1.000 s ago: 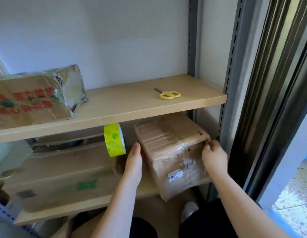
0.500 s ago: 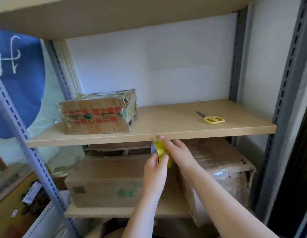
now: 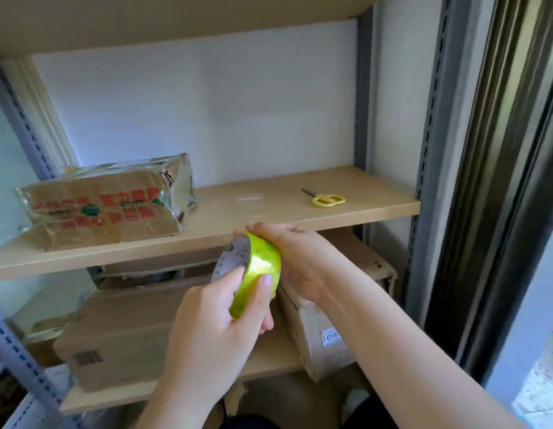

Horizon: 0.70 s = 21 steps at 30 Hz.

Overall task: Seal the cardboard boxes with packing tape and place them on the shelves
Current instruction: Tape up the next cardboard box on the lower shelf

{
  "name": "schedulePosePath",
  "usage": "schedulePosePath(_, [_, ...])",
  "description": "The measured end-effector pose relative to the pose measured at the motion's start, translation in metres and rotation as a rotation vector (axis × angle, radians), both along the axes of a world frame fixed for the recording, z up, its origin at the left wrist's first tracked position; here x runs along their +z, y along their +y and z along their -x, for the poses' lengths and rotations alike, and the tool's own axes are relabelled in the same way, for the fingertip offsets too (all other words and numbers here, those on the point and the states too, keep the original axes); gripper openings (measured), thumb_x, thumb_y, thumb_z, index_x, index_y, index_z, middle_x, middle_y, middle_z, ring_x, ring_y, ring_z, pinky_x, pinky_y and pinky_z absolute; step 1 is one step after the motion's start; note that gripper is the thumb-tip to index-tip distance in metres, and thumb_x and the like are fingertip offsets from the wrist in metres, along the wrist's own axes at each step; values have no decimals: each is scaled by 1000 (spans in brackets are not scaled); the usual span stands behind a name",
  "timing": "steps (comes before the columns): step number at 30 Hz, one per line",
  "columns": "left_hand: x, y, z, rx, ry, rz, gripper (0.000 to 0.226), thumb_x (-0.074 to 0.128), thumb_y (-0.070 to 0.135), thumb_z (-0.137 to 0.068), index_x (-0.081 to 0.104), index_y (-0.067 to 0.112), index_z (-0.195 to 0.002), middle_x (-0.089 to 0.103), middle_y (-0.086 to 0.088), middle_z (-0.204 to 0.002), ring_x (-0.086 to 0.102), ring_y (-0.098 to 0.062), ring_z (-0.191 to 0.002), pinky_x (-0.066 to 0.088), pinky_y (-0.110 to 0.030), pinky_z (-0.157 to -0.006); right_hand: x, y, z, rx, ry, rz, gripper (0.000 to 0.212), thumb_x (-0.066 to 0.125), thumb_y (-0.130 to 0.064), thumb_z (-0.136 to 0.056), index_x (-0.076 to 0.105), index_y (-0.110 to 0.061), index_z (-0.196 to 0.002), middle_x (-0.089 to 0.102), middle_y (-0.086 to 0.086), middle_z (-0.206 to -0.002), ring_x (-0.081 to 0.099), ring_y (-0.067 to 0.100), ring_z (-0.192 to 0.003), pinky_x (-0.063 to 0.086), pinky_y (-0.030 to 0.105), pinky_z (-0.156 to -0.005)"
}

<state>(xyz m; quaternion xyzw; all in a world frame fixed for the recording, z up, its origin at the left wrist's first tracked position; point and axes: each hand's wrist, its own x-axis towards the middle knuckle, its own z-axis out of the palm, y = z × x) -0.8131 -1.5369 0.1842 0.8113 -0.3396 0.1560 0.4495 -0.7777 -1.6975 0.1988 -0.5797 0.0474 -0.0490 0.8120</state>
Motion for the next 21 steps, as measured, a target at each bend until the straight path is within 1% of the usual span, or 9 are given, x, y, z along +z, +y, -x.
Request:
schedulePosePath(2, [-3, -11, 12, -85, 4, -98, 49, 42, 60, -92, 62, 24, -65, 67, 15, -64, 65, -8, -66, 48, -22, -61, -20, -20, 25, -25, -31, -84, 31, 64, -22, -94, 70, 5, -110, 67, 19, -95, 63, 25, -79, 53, 29, -65])
schedulePosePath(4, [-15, -31, 15, -125, -2, -313, 50, 39, 60, -94, 59, 22, -70, 67, 17, -66, 64, -5, -66, 51, -29, -66, -56, -38, 45, -115, 32, -175, 28, 66, -23, -92, 73, 1, -104, 70, 20, -96, 66, 27, -80, 54, 32, -69])
schedulePosePath(8, [-62, -84, 6, -200, -96, -685, 45, 38, 59, -94, 44, 22, -67, 63, 4, -63, 61, -14, -69, 52, -34, -73, -138, -69, 69, -469, 250, -150, 15, 72, -7, -87, 73, 5, -96, 73, 20, -88, 66, 28, -71, 52, 30, -59])
schedulePosePath(10, [-81, -105, 7, -270, -117, -782, 47, 40, 58, -94, 38, 22, -64, 54, 3, -60, 57, -20, -69, 49, -33, -69, -162, -83, 78, -544, 291, -159, 13, 72, 0, -85, 73, 6, -96, 71, 23, -82, 65, 30, -71, 51, 33, -62])
schedulePosePath(13, [-98, -127, 6, -319, -141, -828, 45, 37, 59, -96, 43, 22, -71, 58, 2, -68, 59, -22, -73, 46, -34, -65, -177, -105, 84, -621, 262, -223, 14, 70, -10, -89, 72, 4, -90, 69, 22, -82, 64, 31, -73, 53, 38, -70])
schedulePosePath(15, [-104, -141, 4, -314, -145, -824, 42, 35, 58, -97, 49, 22, -80, 58, 1, -72, 59, -23, -74, 42, -34, -62, -181, -118, 80, -678, 220, -246, 16, 67, -14, -93, 70, 0, -87, 67, 19, -80, 63, 29, -71, 52, 37, -67])
schedulePosePath(18, [-105, -162, 2, -321, -164, -835, 40, 34, 57, -98, 47, 23, -83, 62, 0, -80, 60, -24, -79, 36, -33, -62, -188, -132, 70, -701, 188, -422, 12, 64, -7, -93, 66, -1, -82, 67, 18, -72, 66, 27, -63, 56, 33, -61])
schedulePosePath(20, [-104, -174, 0, -317, -172, -856, 37, 34, 57, -99, 45, 25, -85, 63, -1, -88, 61, -25, -85, 34, -32, -64, -194, -141, 62, -687, 188, -536, 12, 64, -8, -93, 67, 3, -90, 68, 21, -79, 67, 31, -68, 57, 36, -65])
schedulePosePath(21, [-104, -179, -1, -314, -176, -869, 36, 33, 57, -99, 44, 26, -85, 63, -1, -90, 62, -25, -86, 34, -31, -65, -197, -144, 57, -681, 173, -587, 19, 65, -12, -92, 68, 6, -98, 68, 25, -90, 69, 35, -77, 58, 39, -72])
